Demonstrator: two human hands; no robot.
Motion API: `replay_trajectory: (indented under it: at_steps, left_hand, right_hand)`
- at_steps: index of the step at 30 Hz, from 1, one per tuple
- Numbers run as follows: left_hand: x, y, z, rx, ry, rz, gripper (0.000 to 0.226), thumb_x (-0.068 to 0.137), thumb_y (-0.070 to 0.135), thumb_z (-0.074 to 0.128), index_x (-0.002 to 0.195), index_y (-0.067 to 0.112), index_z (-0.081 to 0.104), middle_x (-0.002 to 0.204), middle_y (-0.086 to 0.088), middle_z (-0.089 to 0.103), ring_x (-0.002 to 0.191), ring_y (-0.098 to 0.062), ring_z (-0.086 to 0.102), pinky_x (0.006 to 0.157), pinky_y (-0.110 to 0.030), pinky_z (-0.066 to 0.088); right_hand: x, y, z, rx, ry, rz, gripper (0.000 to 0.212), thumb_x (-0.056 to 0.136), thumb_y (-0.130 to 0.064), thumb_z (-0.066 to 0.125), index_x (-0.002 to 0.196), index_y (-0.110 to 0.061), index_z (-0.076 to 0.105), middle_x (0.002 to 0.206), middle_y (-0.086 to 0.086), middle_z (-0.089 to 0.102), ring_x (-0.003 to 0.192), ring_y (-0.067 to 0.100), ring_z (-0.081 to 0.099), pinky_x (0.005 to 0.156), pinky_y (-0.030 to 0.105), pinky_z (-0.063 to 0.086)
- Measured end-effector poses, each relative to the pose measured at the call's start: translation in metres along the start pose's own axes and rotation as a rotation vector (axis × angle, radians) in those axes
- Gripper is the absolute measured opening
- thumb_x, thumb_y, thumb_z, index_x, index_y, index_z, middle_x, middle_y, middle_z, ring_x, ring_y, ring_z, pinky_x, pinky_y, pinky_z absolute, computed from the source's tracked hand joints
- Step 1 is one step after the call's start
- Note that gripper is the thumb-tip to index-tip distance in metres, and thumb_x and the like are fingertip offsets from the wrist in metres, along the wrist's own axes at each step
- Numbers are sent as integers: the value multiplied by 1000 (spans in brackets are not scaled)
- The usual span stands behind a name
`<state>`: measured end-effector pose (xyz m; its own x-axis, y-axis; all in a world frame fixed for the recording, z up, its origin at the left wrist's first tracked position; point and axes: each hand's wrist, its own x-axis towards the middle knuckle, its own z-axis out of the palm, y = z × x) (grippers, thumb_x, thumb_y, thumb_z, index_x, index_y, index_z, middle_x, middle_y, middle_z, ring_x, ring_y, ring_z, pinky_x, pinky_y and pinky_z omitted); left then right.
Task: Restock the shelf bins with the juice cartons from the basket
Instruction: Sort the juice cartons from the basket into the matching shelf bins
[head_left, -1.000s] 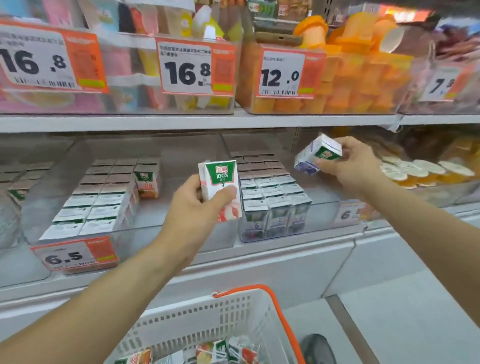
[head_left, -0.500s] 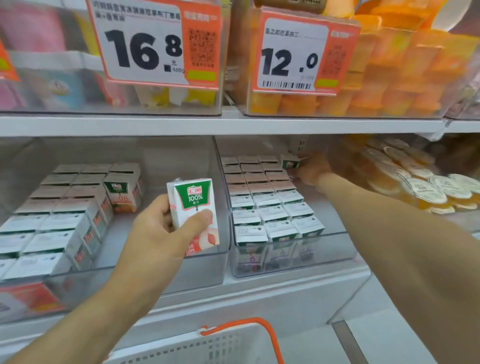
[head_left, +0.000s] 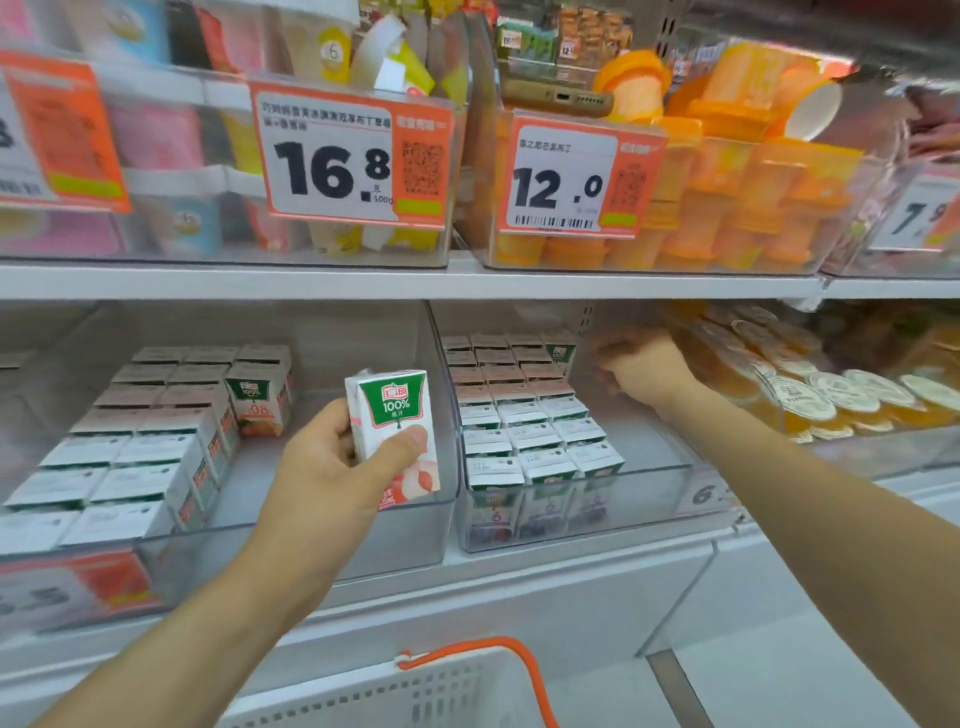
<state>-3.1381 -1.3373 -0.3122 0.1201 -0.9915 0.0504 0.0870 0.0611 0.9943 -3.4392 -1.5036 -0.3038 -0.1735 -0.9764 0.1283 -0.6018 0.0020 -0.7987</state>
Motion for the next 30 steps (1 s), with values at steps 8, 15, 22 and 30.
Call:
replay_trajectory:
  at_steps: [8, 15, 22, 30]
  left_hand:
    - [-40, 23, -18, -12, -152, -77, 12, 93, 14, 64, 103, 10, 68, 85, -10, 76, 85, -44, 71, 65, -44, 62]
    - [-82, 50, -62, -196, -385, -331, 46, 101, 43, 42, 117, 8, 68, 96, -18, 70, 81, -36, 65, 68, -43, 57]
    - [-97, 68, -131, 103, -345, -171, 28, 99, 29, 55, 113, 7, 65, 97, -16, 68, 88, -31, 67, 79, -47, 59]
    - [-86, 79, -251, 532, -72, 197, 50, 73, 56, 68, 116, 32, 59, 105, 19, 73, 99, 2, 68, 90, -35, 57]
  right_hand:
    - [-176, -94, 7, 358, -470, -199, 26, 87, -5, 72, 112, -9, 66, 94, 16, 71, 78, 26, 72, 61, 31, 56]
    - [-236, -140, 60, 434, -631, -163, 27, 86, -15, 71, 113, -14, 69, 98, 7, 74, 80, 23, 68, 59, 32, 53]
    - [-259, -186, 94, 421, -650, -260, 36, 72, -20, 80, 103, -5, 70, 100, 18, 73, 81, 28, 71, 68, 37, 61]
    - [-267, -262, 193, 407, -538, -583, 32, 78, -12, 84, 105, -18, 67, 97, -4, 71, 84, 16, 69, 78, 39, 60]
